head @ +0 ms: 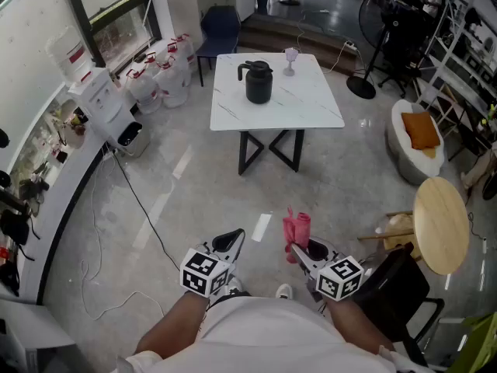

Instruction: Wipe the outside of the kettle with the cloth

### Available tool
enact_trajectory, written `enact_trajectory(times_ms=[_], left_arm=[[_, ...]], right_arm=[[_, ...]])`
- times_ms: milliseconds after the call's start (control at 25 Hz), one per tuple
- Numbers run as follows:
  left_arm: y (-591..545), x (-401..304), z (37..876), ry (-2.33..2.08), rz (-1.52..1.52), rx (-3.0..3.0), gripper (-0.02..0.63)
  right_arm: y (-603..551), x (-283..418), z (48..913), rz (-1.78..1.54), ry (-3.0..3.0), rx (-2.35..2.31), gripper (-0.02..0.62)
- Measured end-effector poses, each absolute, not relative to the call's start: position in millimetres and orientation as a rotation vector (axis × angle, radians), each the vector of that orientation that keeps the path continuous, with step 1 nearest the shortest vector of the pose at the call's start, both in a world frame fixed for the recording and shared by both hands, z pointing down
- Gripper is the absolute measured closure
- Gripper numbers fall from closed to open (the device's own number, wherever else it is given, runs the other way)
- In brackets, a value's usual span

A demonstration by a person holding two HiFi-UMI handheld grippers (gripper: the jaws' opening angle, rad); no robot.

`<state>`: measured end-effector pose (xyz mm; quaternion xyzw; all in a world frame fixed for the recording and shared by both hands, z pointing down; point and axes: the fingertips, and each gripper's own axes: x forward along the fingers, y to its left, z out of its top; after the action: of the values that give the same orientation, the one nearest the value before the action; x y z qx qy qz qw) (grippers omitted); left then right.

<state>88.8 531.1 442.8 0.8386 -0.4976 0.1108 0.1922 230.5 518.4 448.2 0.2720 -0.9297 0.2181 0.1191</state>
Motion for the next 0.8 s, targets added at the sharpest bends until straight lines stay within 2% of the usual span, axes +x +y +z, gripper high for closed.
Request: enact_trajectory(times_ms=[440, 800], left_arm=[[526.5, 73.9, 446.6, -1.368, 0.318, 2.369, 0.606], [520.7, 34.3, 450.3, -1.333, 0.29, 2.378, 0.606]], right_arm=[[518.0, 210.9, 448.4, 0.615, -2.72, 0.8, 0.476], [517.2, 170.8, 452.2, 0.631, -2.709, 0.803, 0.463]])
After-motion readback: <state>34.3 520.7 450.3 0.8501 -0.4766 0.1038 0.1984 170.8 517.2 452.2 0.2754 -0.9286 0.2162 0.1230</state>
